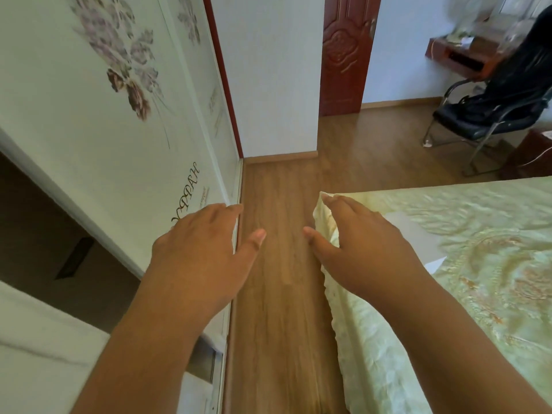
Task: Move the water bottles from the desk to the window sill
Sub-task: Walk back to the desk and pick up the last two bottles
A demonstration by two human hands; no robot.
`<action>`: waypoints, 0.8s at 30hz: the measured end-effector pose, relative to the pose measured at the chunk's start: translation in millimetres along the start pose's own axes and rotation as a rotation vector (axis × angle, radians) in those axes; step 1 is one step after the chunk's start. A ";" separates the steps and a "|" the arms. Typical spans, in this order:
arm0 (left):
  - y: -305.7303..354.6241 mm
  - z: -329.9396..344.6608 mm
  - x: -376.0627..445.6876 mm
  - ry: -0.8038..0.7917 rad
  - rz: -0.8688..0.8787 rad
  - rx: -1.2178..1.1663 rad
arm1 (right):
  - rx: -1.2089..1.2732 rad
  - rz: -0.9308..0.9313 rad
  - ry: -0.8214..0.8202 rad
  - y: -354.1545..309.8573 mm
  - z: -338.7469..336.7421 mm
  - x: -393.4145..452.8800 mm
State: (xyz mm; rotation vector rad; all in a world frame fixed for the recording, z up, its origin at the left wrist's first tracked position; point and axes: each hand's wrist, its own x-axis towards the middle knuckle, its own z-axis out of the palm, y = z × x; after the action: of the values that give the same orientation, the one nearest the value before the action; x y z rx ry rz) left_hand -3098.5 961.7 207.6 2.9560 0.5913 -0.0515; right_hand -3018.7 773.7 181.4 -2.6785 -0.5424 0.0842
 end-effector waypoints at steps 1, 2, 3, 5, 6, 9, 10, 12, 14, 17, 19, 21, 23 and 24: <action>6.8 0.9 7.0 0.003 0.001 -0.006 | -0.006 -0.007 -0.001 5.3 -2.5 8.7; 12.6 2.7 12.9 0.006 0.002 -0.013 | -0.011 -0.013 -0.002 10.5 -4.6 16.2; 17.7 4.5 18.6 0.009 0.001 -0.019 | -0.014 -0.020 -0.002 15.3 -6.5 23.5; 24.7 7.7 29.9 0.009 -0.007 -0.022 | -0.023 -0.035 -0.003 23.0 -9.9 37.1; 27.2 8.8 35.8 0.007 -0.013 -0.021 | -0.028 -0.043 -0.004 26.0 -11.5 43.8; 32.8 10.2 54.1 -0.003 -0.023 -0.024 | -0.035 -0.051 -0.018 33.0 -14.2 62.0; 34.5 10.1 60.2 -0.002 -0.027 -0.025 | -0.037 -0.055 -0.021 35.1 -14.0 67.8; 37.3 11.2 73.6 0.008 -0.027 -0.033 | -0.036 -0.052 -0.026 39.3 -13.0 79.9; 39.0 14.0 87.4 0.013 -0.017 -0.050 | -0.024 -0.033 -0.035 42.4 -10.2 92.8; 38.9 21.4 111.8 0.003 0.006 -0.057 | -0.027 -0.002 -0.048 45.2 -3.4 114.2; 37.5 24.3 132.0 -0.006 0.023 -0.060 | -0.029 0.020 -0.059 45.3 -0.3 130.3; 36.2 24.6 154.7 -0.010 0.050 -0.074 | -0.036 0.039 -0.053 45.7 1.3 148.2; 34.4 22.7 179.9 -0.011 0.087 -0.088 | -0.051 0.056 -0.029 45.4 2.1 168.0; 33.3 21.1 193.5 -0.009 0.106 -0.095 | -0.059 0.069 -0.015 44.7 2.1 178.3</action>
State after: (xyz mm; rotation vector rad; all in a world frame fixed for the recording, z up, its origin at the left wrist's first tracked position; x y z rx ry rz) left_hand -2907.4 1002.2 179.3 2.8872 0.4221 -0.0262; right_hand -2838.4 805.5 165.4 -2.7560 -0.4638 0.1098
